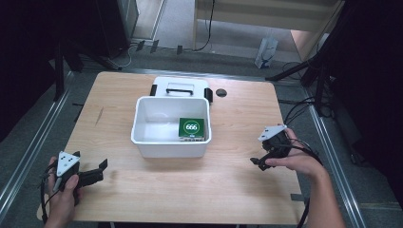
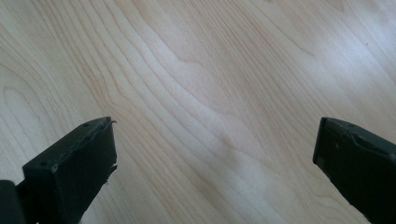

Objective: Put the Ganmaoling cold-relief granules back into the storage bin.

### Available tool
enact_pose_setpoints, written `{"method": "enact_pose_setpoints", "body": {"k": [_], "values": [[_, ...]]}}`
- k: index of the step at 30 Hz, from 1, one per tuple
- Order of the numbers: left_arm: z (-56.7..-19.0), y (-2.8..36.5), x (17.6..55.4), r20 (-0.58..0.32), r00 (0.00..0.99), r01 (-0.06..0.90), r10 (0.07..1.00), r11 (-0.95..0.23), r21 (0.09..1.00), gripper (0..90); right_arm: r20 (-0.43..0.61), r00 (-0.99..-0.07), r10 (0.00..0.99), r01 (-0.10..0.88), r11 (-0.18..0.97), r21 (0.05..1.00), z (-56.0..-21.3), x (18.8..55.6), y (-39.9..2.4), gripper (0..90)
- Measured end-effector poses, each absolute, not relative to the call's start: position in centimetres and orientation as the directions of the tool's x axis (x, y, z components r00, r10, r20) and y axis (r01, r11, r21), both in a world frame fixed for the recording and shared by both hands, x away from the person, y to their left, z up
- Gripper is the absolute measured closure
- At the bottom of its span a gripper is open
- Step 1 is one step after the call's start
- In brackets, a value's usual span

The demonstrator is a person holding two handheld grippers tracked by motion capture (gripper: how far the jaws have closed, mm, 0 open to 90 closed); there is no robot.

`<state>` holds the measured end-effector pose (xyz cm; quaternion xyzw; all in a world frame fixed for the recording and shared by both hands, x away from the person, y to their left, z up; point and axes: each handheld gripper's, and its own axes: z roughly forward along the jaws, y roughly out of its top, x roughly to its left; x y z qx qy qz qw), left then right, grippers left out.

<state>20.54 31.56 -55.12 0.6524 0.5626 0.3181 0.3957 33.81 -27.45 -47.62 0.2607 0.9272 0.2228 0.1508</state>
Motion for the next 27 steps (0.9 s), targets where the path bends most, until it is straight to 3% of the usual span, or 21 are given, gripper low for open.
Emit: {"method": "enact_pose_setpoints", "body": {"k": [8,9,11,18,23,27], "values": [[-55.1,31.6,20.5,-0.028,0.160,0.485,0.987,-0.054,0.873,0.4,-0.173,-0.733,0.658,0.448,0.658,0.605,-49.9,31.6,-29.3,0.0],[-55.1,31.5,20.5,-0.026,0.156,0.483,0.987,-0.053,0.874,0.4,-0.148,-0.700,0.699,0.453,0.595,0.664,-50.7,30.3,-29.8,0.0],[-55.1,31.5,20.5,-0.027,0.155,0.484,0.987,-0.052,0.874,0.4,-0.143,-0.688,0.712,0.451,0.574,0.684,-50.9,29.9,-30.0,0.0],[-55.1,31.5,20.5,-0.030,0.149,0.485,0.988,-0.046,0.873,0.4,-0.033,-0.536,0.844,0.451,0.319,0.834,-52.6,26.0,-32.5,0.2],[-55.1,31.5,20.6,-0.030,0.150,0.494,0.988,-0.049,0.868,0.4,0.049,-0.421,0.906,0.437,0.155,0.886,-53.6,23.7,-33.8,0.0],[-55.1,31.5,20.7,-0.028,0.143,0.497,0.989,-0.047,0.867,0.5,0.051,-0.356,0.933,0.457,0.127,0.880,-53.9,23.7,-33.6,0.0]]}}
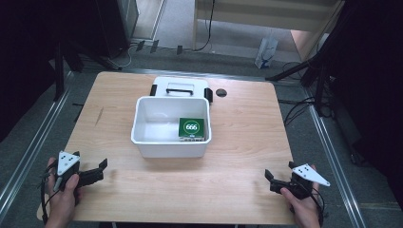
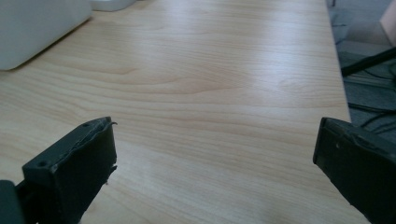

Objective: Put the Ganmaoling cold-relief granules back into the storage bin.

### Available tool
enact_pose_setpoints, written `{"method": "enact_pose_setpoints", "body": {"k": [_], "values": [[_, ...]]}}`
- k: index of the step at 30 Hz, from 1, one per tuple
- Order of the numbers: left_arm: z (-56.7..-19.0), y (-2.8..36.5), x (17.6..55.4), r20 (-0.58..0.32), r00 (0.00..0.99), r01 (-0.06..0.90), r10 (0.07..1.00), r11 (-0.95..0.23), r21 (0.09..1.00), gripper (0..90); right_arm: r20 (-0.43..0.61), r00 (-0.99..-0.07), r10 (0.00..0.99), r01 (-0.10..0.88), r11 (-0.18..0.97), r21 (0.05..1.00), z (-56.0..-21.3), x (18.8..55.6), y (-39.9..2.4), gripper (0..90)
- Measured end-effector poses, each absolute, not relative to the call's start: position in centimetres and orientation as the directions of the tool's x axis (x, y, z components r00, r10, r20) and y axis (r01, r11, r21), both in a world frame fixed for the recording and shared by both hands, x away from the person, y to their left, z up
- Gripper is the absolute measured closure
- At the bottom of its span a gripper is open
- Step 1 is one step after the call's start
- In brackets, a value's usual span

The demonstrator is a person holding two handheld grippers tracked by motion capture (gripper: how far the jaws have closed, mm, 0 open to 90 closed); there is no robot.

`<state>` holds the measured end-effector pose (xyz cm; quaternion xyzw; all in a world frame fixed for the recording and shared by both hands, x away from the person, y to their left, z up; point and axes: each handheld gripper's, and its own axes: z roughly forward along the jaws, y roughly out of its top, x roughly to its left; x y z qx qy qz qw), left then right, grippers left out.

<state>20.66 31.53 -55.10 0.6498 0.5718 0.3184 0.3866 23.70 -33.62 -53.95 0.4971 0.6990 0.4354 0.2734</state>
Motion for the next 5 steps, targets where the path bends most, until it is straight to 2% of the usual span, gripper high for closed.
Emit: {"method": "enact_pose_setpoints", "body": {"k": [5], "values": [[-55.11,31.51,20.65,-0.034,0.138,0.496,0.990,-0.040,0.868,0.5,0.067,-0.321,0.945,0.427,0.081,0.901,-53.31,23.98,-33.28,0.0]]}}
